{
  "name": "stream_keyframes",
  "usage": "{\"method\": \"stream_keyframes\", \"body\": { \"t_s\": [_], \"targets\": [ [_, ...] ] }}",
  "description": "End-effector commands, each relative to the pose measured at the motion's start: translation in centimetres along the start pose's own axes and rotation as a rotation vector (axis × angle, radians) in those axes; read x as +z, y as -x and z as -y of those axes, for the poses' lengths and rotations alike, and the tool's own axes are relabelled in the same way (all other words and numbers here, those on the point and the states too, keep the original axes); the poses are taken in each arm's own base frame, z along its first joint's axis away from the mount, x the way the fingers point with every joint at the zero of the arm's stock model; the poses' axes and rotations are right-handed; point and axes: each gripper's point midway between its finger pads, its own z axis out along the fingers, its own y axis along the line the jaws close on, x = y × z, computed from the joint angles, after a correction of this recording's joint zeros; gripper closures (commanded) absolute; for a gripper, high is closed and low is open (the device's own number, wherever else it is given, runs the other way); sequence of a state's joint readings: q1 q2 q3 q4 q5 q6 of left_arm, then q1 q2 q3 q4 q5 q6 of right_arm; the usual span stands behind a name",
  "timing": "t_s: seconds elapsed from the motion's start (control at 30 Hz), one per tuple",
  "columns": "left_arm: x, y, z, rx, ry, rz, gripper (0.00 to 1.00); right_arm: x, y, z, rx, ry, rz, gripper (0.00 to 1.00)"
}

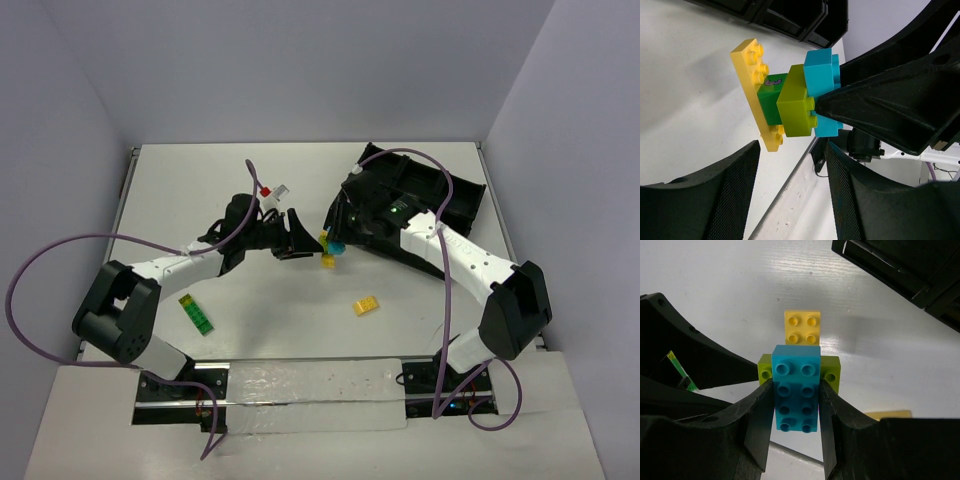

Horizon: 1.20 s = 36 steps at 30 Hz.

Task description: Sort the legos into containers by color

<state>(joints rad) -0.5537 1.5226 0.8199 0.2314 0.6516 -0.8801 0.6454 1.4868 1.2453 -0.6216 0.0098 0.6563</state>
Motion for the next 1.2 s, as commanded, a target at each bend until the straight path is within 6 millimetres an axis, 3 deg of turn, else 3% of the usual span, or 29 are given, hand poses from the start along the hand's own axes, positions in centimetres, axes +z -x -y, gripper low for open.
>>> {"method": "stream_keyframes", "body": {
  "t_s": [0.0,0.47,0.6,0.9,1.0,1.17],
  "targets": [
    [0.2,1.9,2.9,0.059,-0.088,0.034,0.38,-1.2,0.9,-1.6,-0.013,0.046,0.032,0.98],
    [0.3,2.1,3.7,0.041,-0.128,0.039,0.51,-0.8,0.2,-2.1,-0.029,0.05,0.015,0.98],
    [0.2,2.1,3.6,0.04,-0.124,0.042,0.68,-0.7,0.1,-2.0,-0.032,0.047,0.012,0.98],
    [0.2,1.9,3.5,0.036,-0.12,0.04,0.85,-0.5,-0.1,-2.0,-0.036,0.047,0.008,0.98],
    [0.1,1.9,3.2,0.033,-0.105,0.045,1.0,-0.6,0.0,-2.0,-0.04,0.046,0.009,0.98],
    [0.4,1.6,1.7,0.008,-0.054,0.043,1.0,-0.8,-0.1,-1.9,-0.039,0.046,0.009,0.98]
  ]
}}
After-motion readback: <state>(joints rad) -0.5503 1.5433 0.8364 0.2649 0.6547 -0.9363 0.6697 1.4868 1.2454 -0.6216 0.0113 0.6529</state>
